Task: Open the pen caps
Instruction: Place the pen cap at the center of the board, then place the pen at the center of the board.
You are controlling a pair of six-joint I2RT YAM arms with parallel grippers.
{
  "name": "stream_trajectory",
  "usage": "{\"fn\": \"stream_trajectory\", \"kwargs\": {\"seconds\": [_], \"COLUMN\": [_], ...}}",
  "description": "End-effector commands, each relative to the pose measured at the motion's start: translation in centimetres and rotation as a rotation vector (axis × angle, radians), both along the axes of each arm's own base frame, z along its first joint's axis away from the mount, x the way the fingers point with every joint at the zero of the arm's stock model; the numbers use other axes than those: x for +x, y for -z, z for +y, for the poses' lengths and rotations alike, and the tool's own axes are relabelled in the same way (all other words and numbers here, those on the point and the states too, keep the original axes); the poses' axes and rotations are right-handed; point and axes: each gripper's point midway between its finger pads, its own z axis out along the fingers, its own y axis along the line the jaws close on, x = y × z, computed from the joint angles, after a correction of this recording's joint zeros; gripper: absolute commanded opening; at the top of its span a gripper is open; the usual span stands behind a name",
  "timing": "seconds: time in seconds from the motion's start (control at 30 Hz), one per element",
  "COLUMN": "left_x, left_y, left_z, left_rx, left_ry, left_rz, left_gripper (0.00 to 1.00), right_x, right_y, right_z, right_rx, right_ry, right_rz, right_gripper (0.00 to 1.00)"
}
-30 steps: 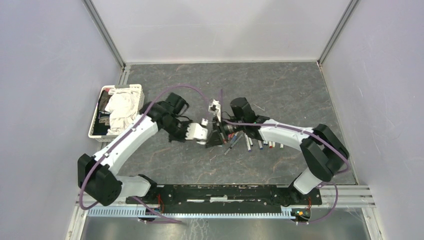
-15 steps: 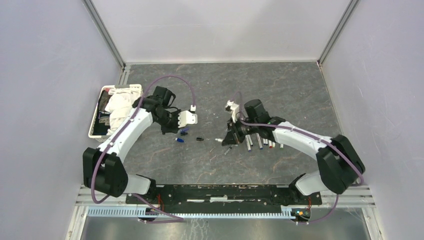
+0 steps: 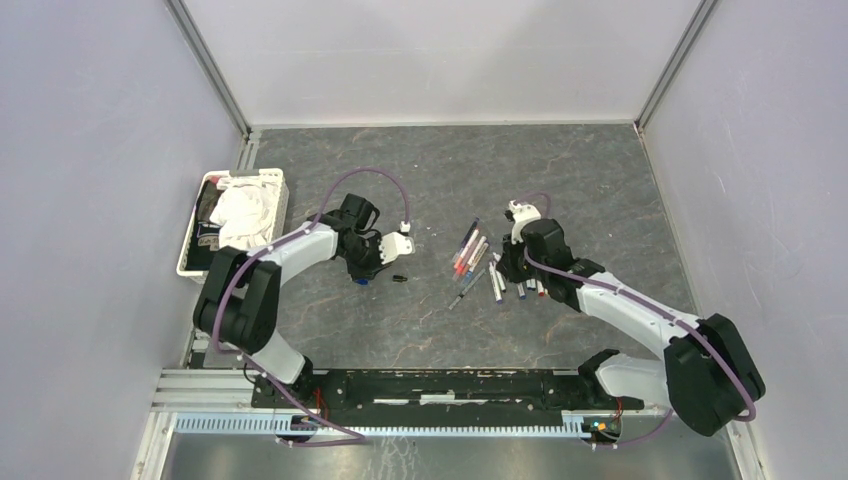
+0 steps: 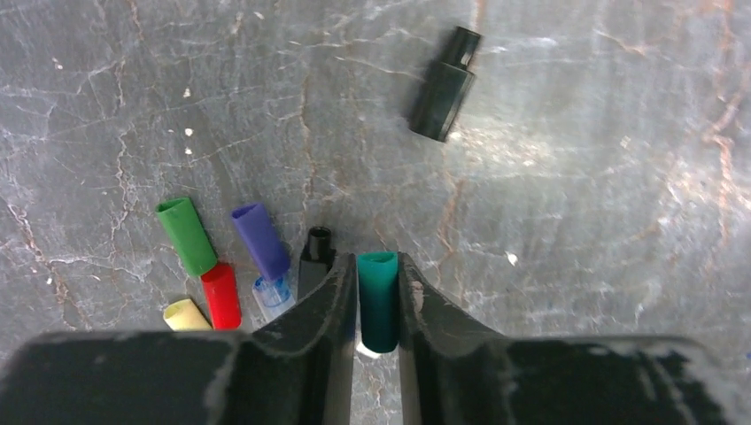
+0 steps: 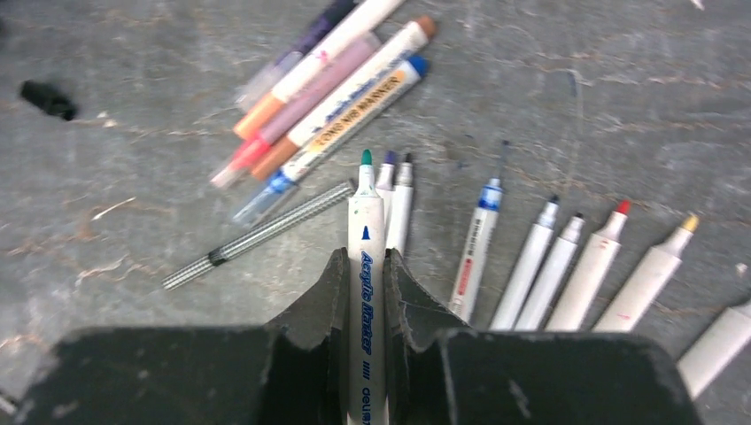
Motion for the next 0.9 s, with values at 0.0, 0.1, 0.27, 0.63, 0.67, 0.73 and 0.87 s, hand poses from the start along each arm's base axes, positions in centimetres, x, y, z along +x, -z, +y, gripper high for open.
{"fn": "stream_trajectory", "kwargs": {"seconds": [0.0,0.1,0.27,0.63,0.67,0.73,0.87], "left_x": [2.2,2.5,2.6,3.5,3.8,4.6,5.8], "left_y": [0.3,0.0,-2.6,-11.4,-12.4,-14.5,-17.3], "left_z": [-0.7,-0.7,-1.3,-2.4,-2.3,-1.9,-0.5], "left_rx": [-0.012,-0.014,-0.058,-0.178,-0.189,-0.201,-0.186], "left_ry": [-0.074,-0.092,-0.108,-0.207,-0.226,-0.270,-0.370], "left_rz": [-0.061,-0.069,-0.079,-0.111,-0.125,-0.162,-0.231], "left_gripper": [0.33,0.39,0.57,0.85,0.87,1.00,1.00], "right_x": [2.5,3.4,3.8,2.9,2.8,2.5,2.2], "right_y": [-0.2,-0.1,0.5,3.6,3.8,4.4,4.9], "right_z": [-2.1,-3.3,-3.1,-3.0,-3.0,-3.3,-3.2], "right_rx": [-0.049,-0.061,-0.053,-0.055,-0.057,-0.062,-0.063], "right_ry": [0.151,0.228,0.227,0.226,0.227,0.230,0.224], "right_rz": [-0.098,-0.149,-0.167,-0.099,-0.096,-0.087,-0.072], "right_gripper": [0.00,0.00,0.00,0.10,0.13,0.17,0.22]}}
